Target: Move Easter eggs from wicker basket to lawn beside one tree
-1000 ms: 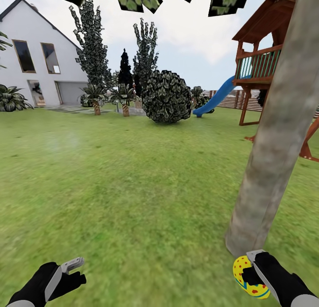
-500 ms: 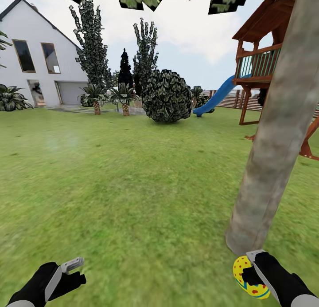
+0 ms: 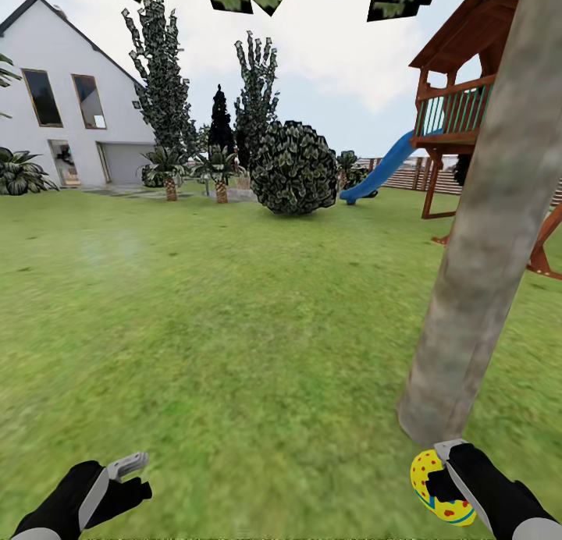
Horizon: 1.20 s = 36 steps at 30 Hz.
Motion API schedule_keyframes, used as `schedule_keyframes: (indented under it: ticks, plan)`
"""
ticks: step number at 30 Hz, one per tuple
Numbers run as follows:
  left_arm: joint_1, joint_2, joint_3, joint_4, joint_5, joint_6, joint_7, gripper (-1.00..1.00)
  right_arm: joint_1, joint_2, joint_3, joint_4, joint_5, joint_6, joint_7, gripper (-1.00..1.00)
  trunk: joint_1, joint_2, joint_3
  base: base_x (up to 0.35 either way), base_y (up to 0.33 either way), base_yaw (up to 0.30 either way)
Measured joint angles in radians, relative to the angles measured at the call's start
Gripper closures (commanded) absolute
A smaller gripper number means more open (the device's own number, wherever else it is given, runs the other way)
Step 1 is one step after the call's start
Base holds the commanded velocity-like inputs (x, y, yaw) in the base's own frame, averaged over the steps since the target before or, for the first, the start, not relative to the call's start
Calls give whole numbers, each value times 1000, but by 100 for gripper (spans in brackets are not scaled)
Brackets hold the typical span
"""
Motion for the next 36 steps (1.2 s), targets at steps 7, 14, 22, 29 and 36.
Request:
schedule_keyframes:
  ticks: [7,14,22,29,36]
  plan:
    - [0,-1,0,0,0,0,2,-100,0,1,0,0,0,0,0,100,27,-49,-22,0,0,0]
    - [0,-1,0,0,0,0,2,-100,0,2,0,0,0,0,0,100,54,-98,-44,0,0,0]
    - [0,-1,0,0,0,0,0,-100,0,2,0,0,0,0,-1,100,84,-154,-69,0,0,0]
    - [0,-1,0,0,0,0,0,-100,0,3,0,0,0,0,-1,100,111,-203,-91,0,0,0]
    - [0,-1,0,0,0,0,0,-100,0,3,0,0,0,0,-1,100,138,-252,-113,0,0,0]
